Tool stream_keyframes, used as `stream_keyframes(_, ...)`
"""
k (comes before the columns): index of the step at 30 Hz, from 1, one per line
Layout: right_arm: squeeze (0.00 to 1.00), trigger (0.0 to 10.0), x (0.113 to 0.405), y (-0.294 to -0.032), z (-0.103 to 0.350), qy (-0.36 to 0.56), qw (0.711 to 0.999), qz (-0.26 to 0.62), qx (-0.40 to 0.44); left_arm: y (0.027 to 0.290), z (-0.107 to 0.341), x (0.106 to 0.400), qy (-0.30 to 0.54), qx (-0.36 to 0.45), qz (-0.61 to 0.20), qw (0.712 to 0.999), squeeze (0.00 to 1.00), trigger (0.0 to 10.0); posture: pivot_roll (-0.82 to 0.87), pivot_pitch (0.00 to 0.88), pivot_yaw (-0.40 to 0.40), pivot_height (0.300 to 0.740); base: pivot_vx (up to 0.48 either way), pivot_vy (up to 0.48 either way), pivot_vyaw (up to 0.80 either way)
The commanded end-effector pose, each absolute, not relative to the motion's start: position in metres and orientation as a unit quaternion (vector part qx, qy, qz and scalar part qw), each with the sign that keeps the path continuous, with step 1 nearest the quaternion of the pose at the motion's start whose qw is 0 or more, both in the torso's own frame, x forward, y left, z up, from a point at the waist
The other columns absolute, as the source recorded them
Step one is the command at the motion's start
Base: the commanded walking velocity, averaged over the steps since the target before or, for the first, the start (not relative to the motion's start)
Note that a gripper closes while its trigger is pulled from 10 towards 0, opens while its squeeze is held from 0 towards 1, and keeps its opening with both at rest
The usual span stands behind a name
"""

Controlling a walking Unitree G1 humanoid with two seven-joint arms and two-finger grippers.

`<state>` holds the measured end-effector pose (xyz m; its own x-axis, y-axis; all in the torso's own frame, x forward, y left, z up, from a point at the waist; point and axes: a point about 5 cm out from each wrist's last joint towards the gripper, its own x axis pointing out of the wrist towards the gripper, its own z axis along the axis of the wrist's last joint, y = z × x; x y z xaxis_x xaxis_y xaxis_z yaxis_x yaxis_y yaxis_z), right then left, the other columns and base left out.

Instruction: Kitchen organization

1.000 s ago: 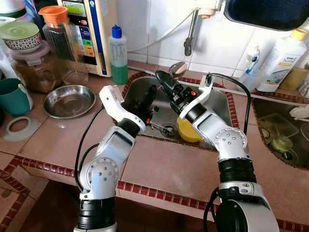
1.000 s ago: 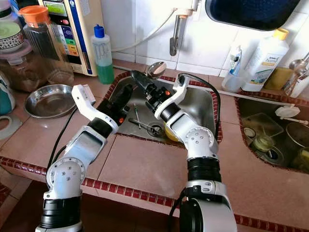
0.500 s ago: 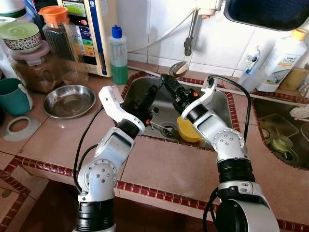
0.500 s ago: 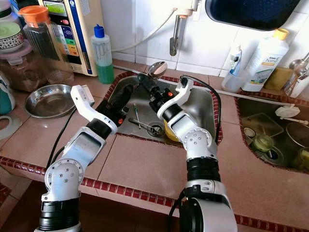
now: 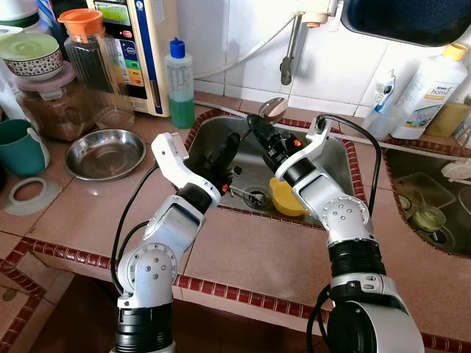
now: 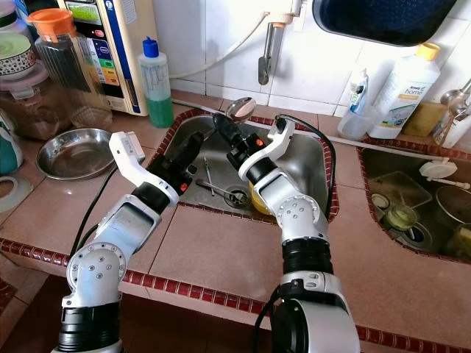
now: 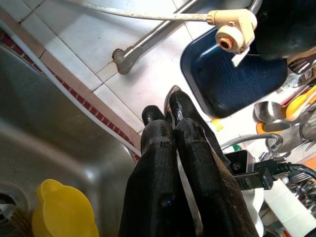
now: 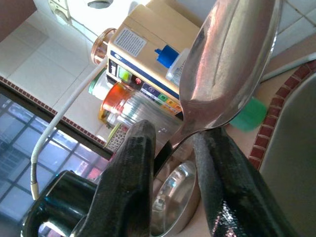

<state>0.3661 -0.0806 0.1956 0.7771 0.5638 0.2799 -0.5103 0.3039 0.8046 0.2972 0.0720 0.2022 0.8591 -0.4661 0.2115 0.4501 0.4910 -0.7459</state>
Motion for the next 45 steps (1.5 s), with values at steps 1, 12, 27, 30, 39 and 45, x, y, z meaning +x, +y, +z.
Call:
stream_keyframes(1, 0.0, 0.0, 0.371, -0.083, 0.202, 0.017, 0.819, 0.324, 0.474, 0.057, 0.204, 0.288, 0.02, -0.424, -0.307, 0.852, 0.0, 2.5, 0.11, 0.044, -0.021, 0.74, 0.0, 0.0, 0.0)
stream_keyframes(12, 0.0, 0.0, 0.371, -0.085, 0.198, 0.02, 0.823, 0.317, 0.471, 0.063, 0.189, 0.292, 0.034, -0.357, -0.275, 0.892, 1.0, 10.0, 0.11, 0.04, -0.016, 0.74, 0.0, 0.0, 0.0)
stream_keyframes(27, 0.0, 0.0, 0.382, -0.095, 0.194, 0.004, 0.865, 0.243, 0.438, 0.07, 0.183, 0.289, 0.035, -0.346, -0.259, 0.901, 1.0, 10.0, 0.12, 0.047, -0.016, 0.74, 0.0, 0.0, 0.0)
stream_keyframes(30, 0.0, 0.0, 0.385, -0.099, 0.19, 0.002, 0.885, 0.215, 0.413, 0.073, 0.183, 0.289, 0.032, -0.334, -0.255, 0.907, 1.0, 10.0, 0.12, 0.047, -0.016, 0.74, 0.0, 0.0, 0.0)
stream_keyframes(39, 0.0, 0.0, 0.39, -0.111, 0.171, 0.012, 0.946, 0.17, 0.276, 0.093, 0.182, 0.292, 0.008, -0.267, -0.209, 0.941, 1.0, 10.0, 0.14, 0.049, -0.017, 0.74, 0.0, 0.0, 0.0)
stream_keyframes(45, 0.0, 0.0, 0.385, -0.109, 0.148, 0.026, 0.976, 0.195, 0.099, 0.119, 0.184, 0.302, -0.031, -0.169, -0.127, 0.977, 1.0, 10.0, 0.15, 0.052, -0.017, 0.74, 0.0, 0.0, 0.0)
